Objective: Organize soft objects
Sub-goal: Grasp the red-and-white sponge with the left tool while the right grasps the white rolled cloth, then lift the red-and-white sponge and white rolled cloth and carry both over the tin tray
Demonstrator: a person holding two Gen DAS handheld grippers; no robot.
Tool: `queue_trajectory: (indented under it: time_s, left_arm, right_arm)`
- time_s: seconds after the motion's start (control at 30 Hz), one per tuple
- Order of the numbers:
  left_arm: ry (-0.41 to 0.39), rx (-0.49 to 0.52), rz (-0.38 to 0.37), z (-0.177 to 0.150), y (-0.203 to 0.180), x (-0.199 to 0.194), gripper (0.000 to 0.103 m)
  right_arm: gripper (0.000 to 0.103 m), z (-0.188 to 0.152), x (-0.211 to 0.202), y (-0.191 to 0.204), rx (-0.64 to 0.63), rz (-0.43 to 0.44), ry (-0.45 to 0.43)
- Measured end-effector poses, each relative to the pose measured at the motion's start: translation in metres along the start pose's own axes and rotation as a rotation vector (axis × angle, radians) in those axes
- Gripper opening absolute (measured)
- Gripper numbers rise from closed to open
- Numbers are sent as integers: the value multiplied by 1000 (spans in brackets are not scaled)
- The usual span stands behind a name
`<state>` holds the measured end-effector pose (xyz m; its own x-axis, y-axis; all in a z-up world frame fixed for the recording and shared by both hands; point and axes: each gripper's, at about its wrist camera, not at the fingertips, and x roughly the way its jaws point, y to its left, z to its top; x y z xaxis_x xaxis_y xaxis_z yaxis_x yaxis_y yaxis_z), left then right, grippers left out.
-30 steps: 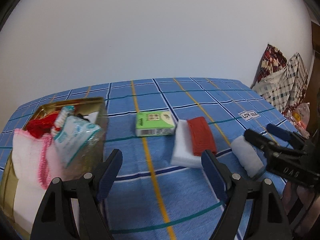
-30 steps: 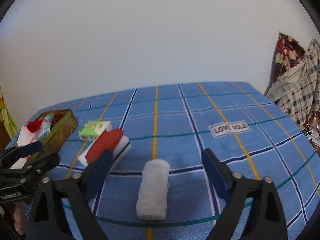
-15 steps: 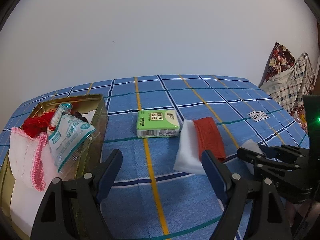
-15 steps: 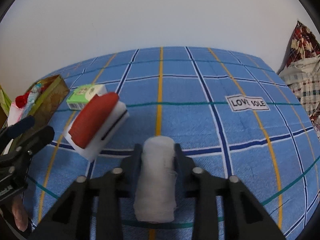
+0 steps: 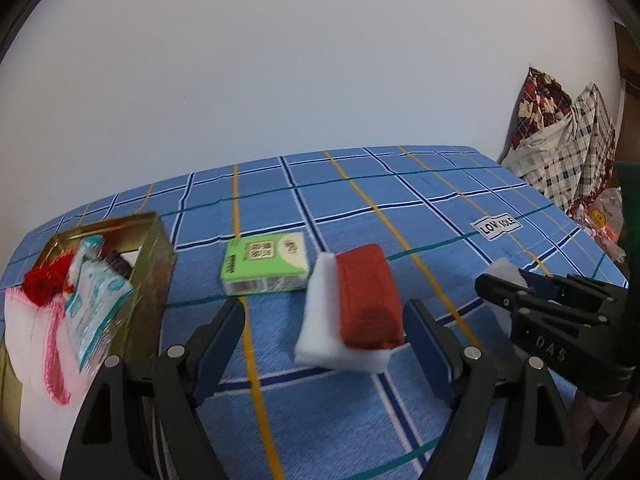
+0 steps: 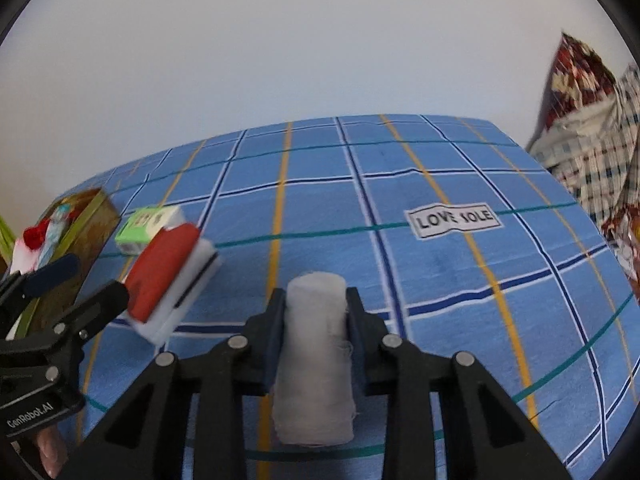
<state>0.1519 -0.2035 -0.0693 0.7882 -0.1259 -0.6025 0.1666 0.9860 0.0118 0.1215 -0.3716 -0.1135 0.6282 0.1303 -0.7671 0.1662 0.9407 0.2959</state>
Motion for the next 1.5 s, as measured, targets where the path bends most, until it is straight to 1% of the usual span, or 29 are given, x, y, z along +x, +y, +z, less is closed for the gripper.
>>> queue_trajectory:
  time_s: [0.17,0.43,0.5,0.53,0.6,0.67,0.7,0.73,0.77,0.8,0.87,0.93,1.0,1.27,1.33,1.5]
  left_arm:
    - [26,49,1,4,-15,14,83]
    - [44,42,20,4,-14,26,83]
    - [52,29,17,5,-12,28,77]
    - [56,25,11,5,-11,29,70]
    - [66,27,1,5,-11,30,67]
    - [67,33,-14,5,-12,30,59]
    - [63,36,-16,5,-13,29,58]
    - [57,40,-18,4,-13,27,53]
    - [54,44,-22,4,-14,27,42]
    - [50,49,-31,4,-14,25,40]
    - [43,56,-29,3,-15,23,40]
    - [41,63,-44,2,-14,21,39]
    - [34,54,-46,1,-11,19,39]
    - [-53,4,-48,-5,9,-3,39]
    - [-47,9,-65,-5,9,-4,39]
    - [-48,3,-70,-5,9,-4,39]
  right_arm:
    - [29,1,0,-5,21,5,3]
    - [29,0,-4,3,-16,-15,-14]
    - [29,0,-5,4,-22,-19,-20]
    - [29,0,-5,4,-22,-20,-22]
    - [29,0,-5,4,-20,-20,-21]
    - [29,0,-5,3,-16,-22,-20]
    - [29,0,-5,2,-14,-22,-21]
    - [29,0,-5,2,-14,-23,-23]
    - [29,-1,-6,3,-15,-25,-25]
    - [29,-1,-6,3,-17,-27,-29]
    - [29,-1,-7,4,-23,-32,-35]
    - [29,-1,-8,4,-25,-34,-41]
    - [29,-1,-10,3,-24,-32,-49]
    - [29,-1,-18,3,-22,-25,-95]
    - [29,0,-19,4,-27,-27,-99]
    - [29,0,-19,5,-33,-34,-99]
